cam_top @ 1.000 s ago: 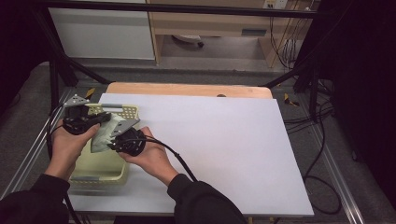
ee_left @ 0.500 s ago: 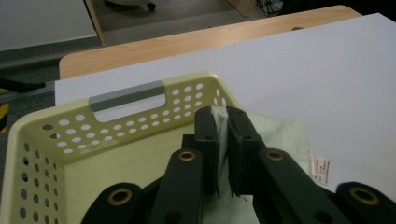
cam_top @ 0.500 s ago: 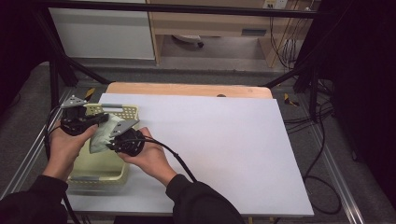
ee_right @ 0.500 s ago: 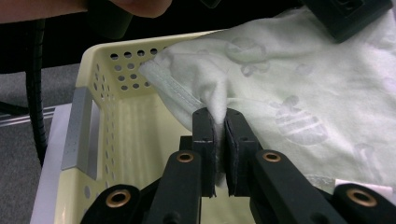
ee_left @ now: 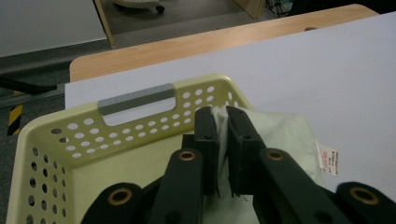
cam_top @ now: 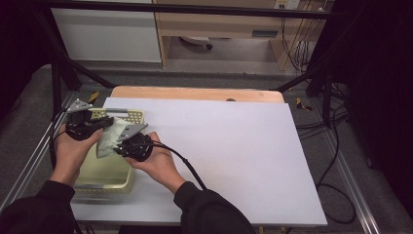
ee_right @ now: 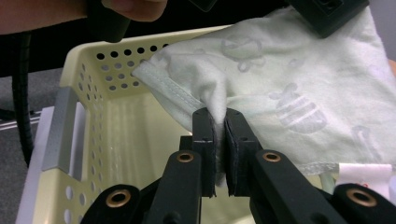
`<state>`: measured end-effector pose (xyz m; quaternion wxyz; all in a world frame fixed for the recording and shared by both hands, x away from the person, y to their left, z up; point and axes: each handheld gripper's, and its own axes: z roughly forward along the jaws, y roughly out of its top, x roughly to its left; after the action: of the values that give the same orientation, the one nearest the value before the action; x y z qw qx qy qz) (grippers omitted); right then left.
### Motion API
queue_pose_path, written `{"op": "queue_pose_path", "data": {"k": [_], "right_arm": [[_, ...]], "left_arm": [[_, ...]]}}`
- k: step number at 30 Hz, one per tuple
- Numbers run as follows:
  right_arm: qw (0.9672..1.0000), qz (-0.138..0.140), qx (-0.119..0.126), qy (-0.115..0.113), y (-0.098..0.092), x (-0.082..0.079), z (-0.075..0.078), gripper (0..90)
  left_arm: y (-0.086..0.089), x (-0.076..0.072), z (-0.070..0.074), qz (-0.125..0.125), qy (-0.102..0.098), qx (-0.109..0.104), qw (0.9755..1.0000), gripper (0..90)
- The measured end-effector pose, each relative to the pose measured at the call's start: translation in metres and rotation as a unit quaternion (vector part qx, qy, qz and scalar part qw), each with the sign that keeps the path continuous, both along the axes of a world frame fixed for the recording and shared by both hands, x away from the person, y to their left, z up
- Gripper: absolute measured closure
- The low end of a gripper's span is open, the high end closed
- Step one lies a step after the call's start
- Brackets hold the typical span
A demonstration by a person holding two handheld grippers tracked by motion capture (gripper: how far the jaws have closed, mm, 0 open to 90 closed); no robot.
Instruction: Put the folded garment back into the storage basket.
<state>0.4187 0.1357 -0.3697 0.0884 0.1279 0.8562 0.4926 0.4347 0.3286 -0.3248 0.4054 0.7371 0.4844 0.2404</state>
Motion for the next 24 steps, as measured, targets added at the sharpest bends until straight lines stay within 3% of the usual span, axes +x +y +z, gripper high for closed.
{"op": "queue_pose_path", "data": {"k": [5, 10, 18, 24], "right_arm": [[1.0, 0.002, -0.004, -0.006, -0.001, -0.001, -0.002, 84.5], [0.9999, -0.004, 0.0, 0.011, -0.003, 0.003, -0.009, 84.5], [0.9999, -0.008, -0.005, 0.012, -0.003, 0.006, -0.012, 84.5], [0.9997, -0.007, -0.014, 0.018, 0.004, 0.005, -0.016, 84.5]], "left_arm": [[0.001, 0.001, -0.002, 0.001, 0.009, -0.011, 0.9999, 83.8], [0.002, 0.004, -0.007, 0.006, 0.016, -0.01, 0.9998, 83.8], [0.0, 0.005, -0.012, 0.008, 0.014, 0.021, 0.9997, 83.7], [0.002, 0.007, -0.021, 0.008, 0.024, 0.022, 0.9994, 83.5]]}}
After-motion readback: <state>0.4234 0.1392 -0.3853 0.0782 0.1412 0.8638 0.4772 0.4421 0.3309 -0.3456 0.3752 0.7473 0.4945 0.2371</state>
